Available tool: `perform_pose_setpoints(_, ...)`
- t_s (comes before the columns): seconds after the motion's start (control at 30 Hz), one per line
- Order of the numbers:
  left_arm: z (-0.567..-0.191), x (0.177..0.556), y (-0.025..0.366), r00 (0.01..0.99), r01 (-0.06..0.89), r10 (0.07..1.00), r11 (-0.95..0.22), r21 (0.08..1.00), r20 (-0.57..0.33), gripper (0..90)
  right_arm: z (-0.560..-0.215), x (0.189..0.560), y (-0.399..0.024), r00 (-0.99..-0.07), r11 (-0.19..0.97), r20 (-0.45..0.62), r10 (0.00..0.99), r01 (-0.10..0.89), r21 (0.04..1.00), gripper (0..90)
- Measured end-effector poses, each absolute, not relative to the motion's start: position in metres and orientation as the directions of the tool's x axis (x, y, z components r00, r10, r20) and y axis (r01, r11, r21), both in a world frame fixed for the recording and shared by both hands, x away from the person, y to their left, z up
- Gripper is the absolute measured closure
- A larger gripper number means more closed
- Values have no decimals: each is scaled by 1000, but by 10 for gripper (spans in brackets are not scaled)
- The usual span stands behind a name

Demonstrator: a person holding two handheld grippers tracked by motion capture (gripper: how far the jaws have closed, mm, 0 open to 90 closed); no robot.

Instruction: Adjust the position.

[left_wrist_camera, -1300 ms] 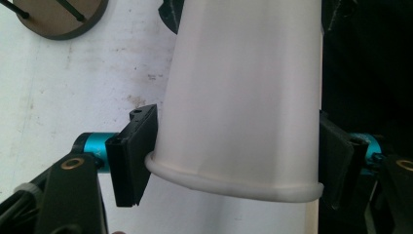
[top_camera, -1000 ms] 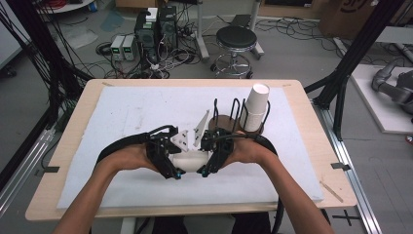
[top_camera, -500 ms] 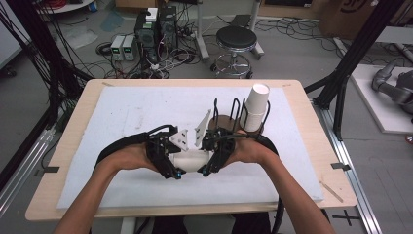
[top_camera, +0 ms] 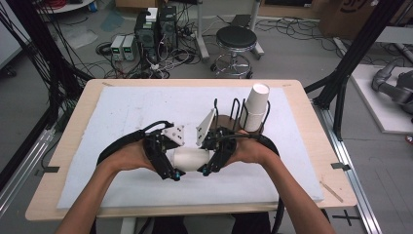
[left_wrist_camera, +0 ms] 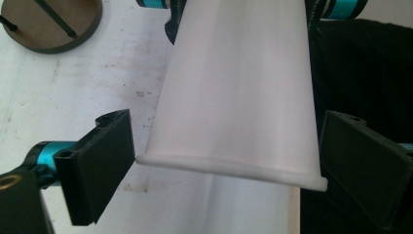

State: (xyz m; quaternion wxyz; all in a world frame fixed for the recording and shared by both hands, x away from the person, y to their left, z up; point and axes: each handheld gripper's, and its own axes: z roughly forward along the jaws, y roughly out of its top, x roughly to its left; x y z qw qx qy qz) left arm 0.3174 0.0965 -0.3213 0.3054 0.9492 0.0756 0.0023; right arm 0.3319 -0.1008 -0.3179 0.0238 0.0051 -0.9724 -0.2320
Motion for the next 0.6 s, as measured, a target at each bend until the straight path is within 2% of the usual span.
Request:
perform_pose_setpoints(0.3, -321, 316, 102, 985, 152, 169, -764, 627, -33, 17, -318, 333, -104, -999, 886, 44, -19, 4, 465, 359)
perform_pose_setpoints(0.6, -325, 315, 114, 975, 193, 211, -657, 729, -68, 17, -320, 332, -115, -999, 862, 52, 6, 31, 507, 359)
